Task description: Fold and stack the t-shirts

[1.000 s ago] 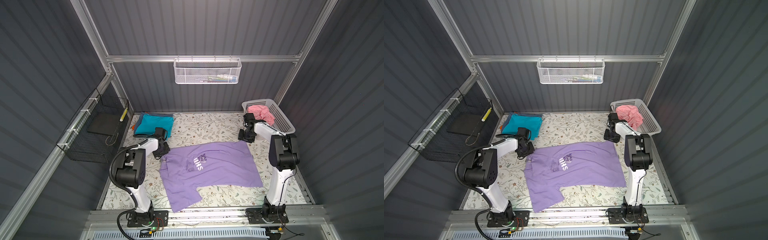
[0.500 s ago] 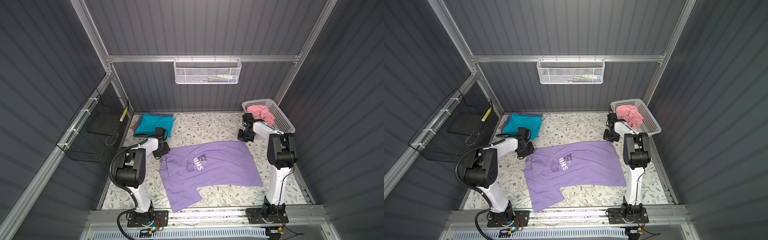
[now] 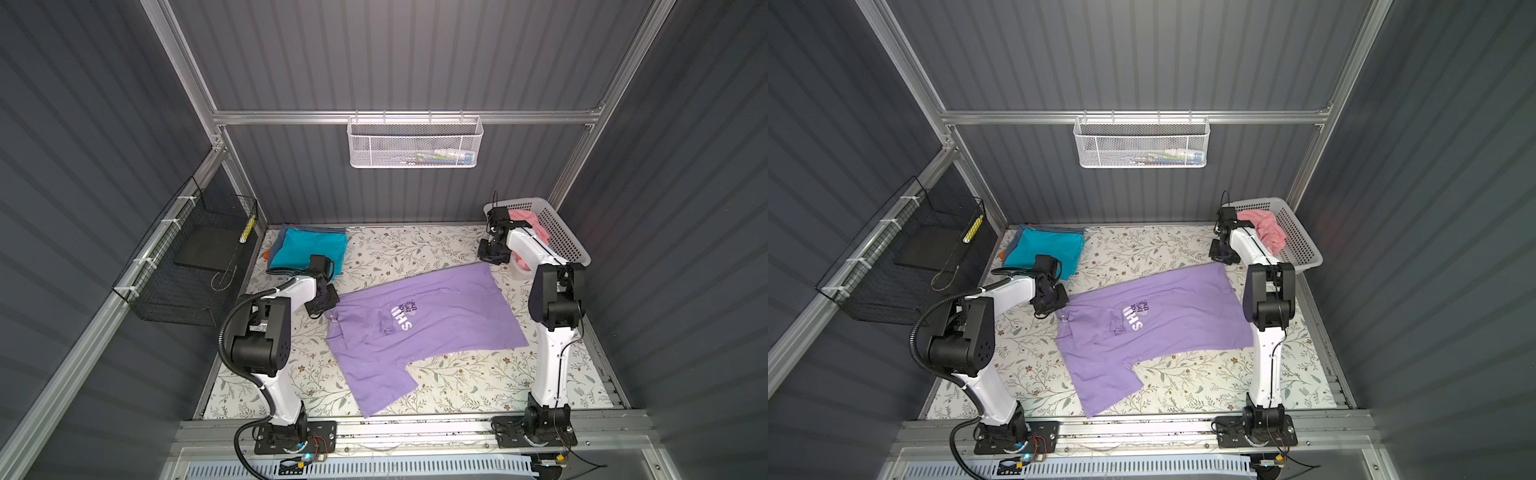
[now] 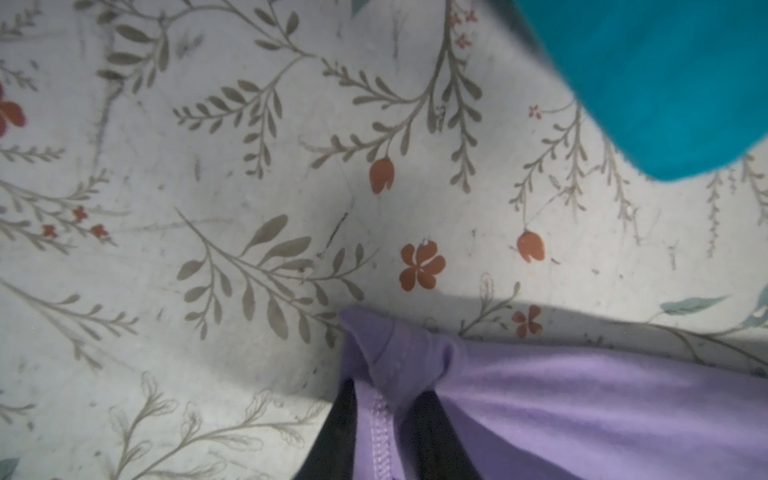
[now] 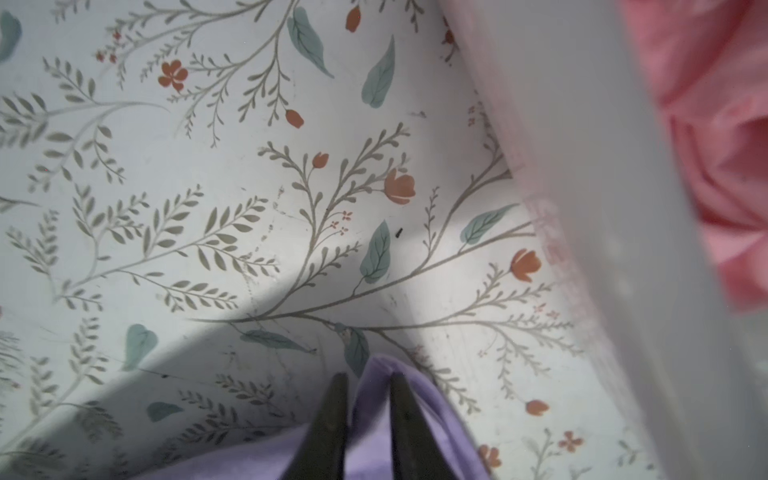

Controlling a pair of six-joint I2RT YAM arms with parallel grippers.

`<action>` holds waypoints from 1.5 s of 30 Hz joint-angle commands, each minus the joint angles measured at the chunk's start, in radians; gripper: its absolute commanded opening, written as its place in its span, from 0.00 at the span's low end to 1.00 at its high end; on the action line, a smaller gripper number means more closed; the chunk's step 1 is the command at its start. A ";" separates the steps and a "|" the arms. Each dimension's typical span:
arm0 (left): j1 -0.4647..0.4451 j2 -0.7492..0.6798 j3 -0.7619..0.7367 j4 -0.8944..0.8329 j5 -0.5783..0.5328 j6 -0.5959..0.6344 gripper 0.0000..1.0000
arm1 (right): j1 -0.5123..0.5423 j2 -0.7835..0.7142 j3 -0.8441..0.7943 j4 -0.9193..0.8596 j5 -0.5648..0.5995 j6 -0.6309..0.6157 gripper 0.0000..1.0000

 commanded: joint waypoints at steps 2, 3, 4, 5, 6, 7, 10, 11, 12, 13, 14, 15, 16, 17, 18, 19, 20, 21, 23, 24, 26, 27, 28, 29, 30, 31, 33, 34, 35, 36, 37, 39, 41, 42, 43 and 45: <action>0.026 0.060 0.013 -0.125 -0.031 0.014 0.43 | 0.008 -0.032 0.014 -0.018 0.020 -0.006 0.38; 0.026 0.048 0.034 -0.135 -0.029 0.014 0.47 | 0.013 -0.052 -0.001 -0.013 0.024 -0.006 0.41; 0.026 0.036 0.055 -0.147 -0.026 0.014 0.50 | 0.020 -0.075 -0.022 -0.008 0.032 -0.006 0.43; 0.024 0.024 0.071 -0.158 -0.021 0.013 0.53 | 0.025 -0.100 -0.049 -0.001 0.041 -0.006 0.45; 0.024 0.005 0.087 -0.171 -0.022 0.013 0.56 | 0.030 -0.132 -0.084 0.010 0.050 -0.006 0.48; 0.023 -0.013 0.100 -0.180 -0.022 0.011 0.56 | 0.034 -0.166 -0.127 0.023 0.060 -0.003 0.51; 0.013 -0.079 0.122 -0.206 -0.021 0.007 0.59 | 0.040 -0.282 -0.296 0.086 0.059 0.015 0.53; 0.004 -0.099 0.124 -0.216 -0.021 0.004 0.60 | 0.040 -0.313 -0.348 0.105 0.051 0.021 0.51; -0.009 -0.121 0.127 -0.226 -0.023 0.002 0.60 | 0.040 -0.341 -0.387 0.118 0.041 0.025 0.48; -0.024 -0.135 0.127 -0.234 -0.026 0.001 0.60 | 0.040 -0.355 -0.419 0.125 0.036 0.027 0.44; -0.045 -0.150 0.125 -0.243 -0.031 -0.005 0.60 | 0.040 -0.366 -0.454 0.133 0.029 0.027 0.38; -0.071 -0.163 0.121 -0.250 -0.036 -0.013 0.60 | 0.040 -0.368 -0.479 0.137 0.025 0.024 0.32; -0.092 -0.172 0.115 -0.255 -0.039 -0.021 0.59 | 0.040 -0.367 -0.493 0.138 0.023 0.021 0.28; -0.126 -0.182 0.103 -0.256 -0.041 -0.034 0.58 | 0.040 -0.360 -0.504 0.138 0.021 0.018 0.26; -0.156 -0.190 0.088 -0.251 -0.038 -0.046 0.57 | 0.040 -0.349 -0.508 0.136 0.018 0.015 0.26; -0.177 -0.195 0.073 -0.243 -0.030 -0.059 0.56 | 0.040 -0.338 -0.508 0.134 0.015 0.011 0.27; -0.197 -0.197 0.052 -0.233 -0.020 -0.077 0.55 | 0.040 -0.324 -0.505 0.131 0.015 0.010 0.29; -0.213 -0.199 0.028 -0.220 -0.012 -0.093 0.54 | 0.040 -0.310 -0.501 0.131 0.018 0.009 0.33; -0.233 -0.195 -0.012 -0.195 -0.001 -0.117 0.52 | 0.039 -0.278 -0.484 0.131 0.018 0.007 0.41; -0.242 -0.187 -0.032 -0.182 0.005 -0.127 0.52 | 0.039 -0.262 -0.473 0.131 0.017 0.007 0.44; -0.246 -0.164 -0.064 -0.154 0.030 -0.140 0.51 | 0.039 -0.233 -0.450 0.131 0.010 0.009 0.47; -0.247 -0.150 -0.076 -0.140 0.041 -0.143 0.50 | 0.039 -0.216 -0.436 0.129 0.009 0.010 0.48; -0.248 -0.139 -0.087 -0.134 0.045 -0.145 0.50 | 0.039 -0.204 -0.424 0.125 0.008 0.011 0.48; -0.248 -0.128 -0.096 -0.126 0.047 -0.147 0.50 | 0.039 -0.191 -0.411 0.121 0.006 0.013 0.48; -0.248 -0.119 -0.104 -0.121 0.045 -0.147 0.49 | 0.039 -0.180 -0.401 0.119 0.002 0.014 0.48; -0.248 -0.113 -0.107 -0.120 0.041 -0.147 0.49 | 0.039 -0.173 -0.396 0.119 0.001 0.017 0.48; -0.248 -0.099 -0.114 -0.113 0.037 -0.144 0.49 | 0.039 -0.159 -0.386 0.119 0.002 0.020 0.48; -0.248 -0.093 -0.115 -0.111 0.035 -0.144 0.49 | 0.039 -0.153 -0.382 0.119 -0.001 0.022 0.47; -0.248 -0.084 -0.115 -0.109 0.035 -0.141 0.49 | 0.039 -0.146 -0.377 0.118 -0.001 0.023 0.43; -0.248 -0.076 -0.116 -0.107 0.036 -0.139 0.49 | 0.039 -0.143 -0.374 0.115 0.000 0.024 0.35; -0.247 -0.068 -0.116 -0.106 0.036 -0.139 0.49 | 0.039 -0.143 -0.373 0.115 0.001 0.025 0.28; -0.248 -0.055 -0.119 -0.099 0.039 -0.137 0.48 | 0.037 -0.147 -0.374 0.116 0.006 0.024 0.15; -0.248 -0.046 -0.125 -0.094 0.039 -0.136 0.48 | 0.033 -0.154 -0.374 0.110 0.019 0.021 0.06; -0.248 -0.044 -0.129 -0.092 0.039 -0.135 0.47 | 0.031 -0.160 -0.372 0.104 0.026 0.018 0.03; -0.247 -0.042 -0.132 -0.089 0.038 -0.133 0.47 | 0.028 -0.164 -0.371 0.098 0.034 0.016 0.03; -0.248 -0.035 -0.141 -0.089 0.034 -0.131 0.47 | 0.019 -0.176 -0.369 0.088 0.058 0.010 0.02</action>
